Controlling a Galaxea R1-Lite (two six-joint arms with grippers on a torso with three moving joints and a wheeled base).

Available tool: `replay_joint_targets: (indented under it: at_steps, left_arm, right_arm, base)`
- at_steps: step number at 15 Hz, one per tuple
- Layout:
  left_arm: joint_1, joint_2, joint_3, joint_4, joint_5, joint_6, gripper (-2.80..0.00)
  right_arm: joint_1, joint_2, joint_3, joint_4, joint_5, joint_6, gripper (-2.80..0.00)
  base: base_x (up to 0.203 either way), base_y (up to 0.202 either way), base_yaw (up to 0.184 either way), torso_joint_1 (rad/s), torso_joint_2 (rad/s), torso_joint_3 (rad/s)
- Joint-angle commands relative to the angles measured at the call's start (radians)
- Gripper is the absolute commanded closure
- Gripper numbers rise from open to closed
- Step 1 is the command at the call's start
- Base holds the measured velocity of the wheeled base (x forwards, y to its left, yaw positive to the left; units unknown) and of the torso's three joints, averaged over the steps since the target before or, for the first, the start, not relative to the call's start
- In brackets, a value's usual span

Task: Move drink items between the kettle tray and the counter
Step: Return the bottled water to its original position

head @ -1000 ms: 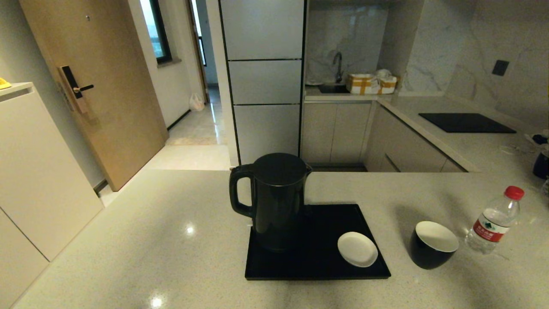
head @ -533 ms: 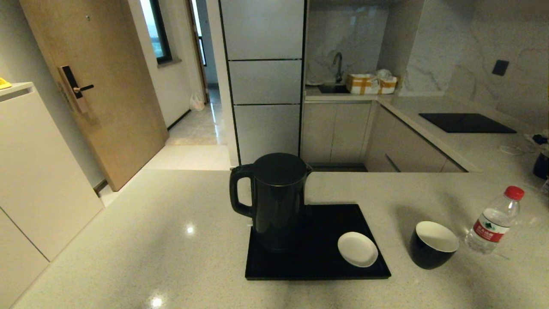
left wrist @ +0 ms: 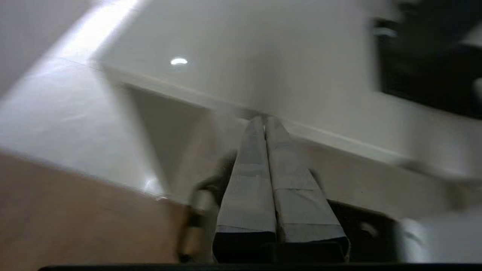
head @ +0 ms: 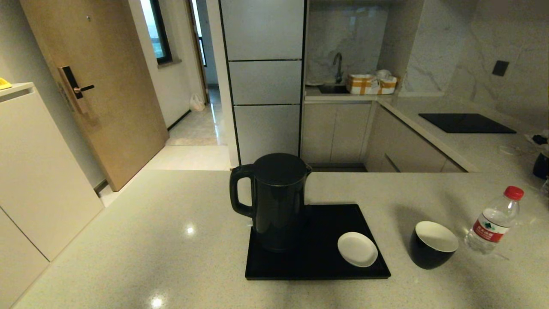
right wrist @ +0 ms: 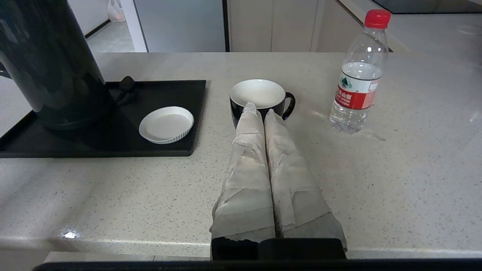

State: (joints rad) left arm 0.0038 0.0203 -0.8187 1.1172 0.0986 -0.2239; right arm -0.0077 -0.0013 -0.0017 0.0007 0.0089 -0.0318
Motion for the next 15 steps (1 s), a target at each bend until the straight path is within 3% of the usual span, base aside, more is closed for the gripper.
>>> replay_joint_targets:
  at_steps: [1,5,7,8,9,11,15]
  left_arm:
    - [0.001,-0.016,0.08,-0.2,-0.02,0.0,0.0]
    - [0.001,-0.018,0.633,-0.909,-0.009,0.078,0.0]
    - [0.001,-0.018,0.81,-1.225,-0.004,0.128,0.0]
    - [0.001,-0.018,0.834,-1.273,-0.011,0.136,0.0]
    - [0.001,-0.019,0.827,-1.245,-0.031,0.159,0.0]
    - [-0.001,-0.02,0.805,-1.096,-0.105,0.25,0.0]
    - [0.0,-0.02,0.81,-1.102,-0.103,0.231,0.0]
  right_arm:
    - [0.0,0.0,0.0,-0.001,0.0,0.0,0.0]
    - [0.0,0.0,0.0,0.001,0.0,0.0,0.0]
    - [0.0,0.0,0.0,0.001,0.0,0.0,0.0]
    - [0.0,0.0,0.0,0.001,0.0,0.0,0.0]
    - [0.0,0.0,0.0,0.001,0.0,0.0,0.0]
    - [0.0,0.0,0.0,0.001,0.0,0.0,0.0]
    - [0.0,0.0,0.0,0.001,0.0,0.0,0.0]
  base:
    - [0.0,0.0,0.0,0.0,0.0,0.0]
    - [0.0,0.0,0.0,0.0,0.0,0.0]
    - [0.0,0.0,0.0,0.0,0.0,0.0]
    - [0.0,0.0,0.0,0.0,0.0,0.0]
    - [0.0,0.0,0.0,0.0,0.0,0.0]
    - [0.0,0.0,0.0,0.0,0.0,0.0]
    - [0.0,0.0,0.0,0.0,0.0,0.0]
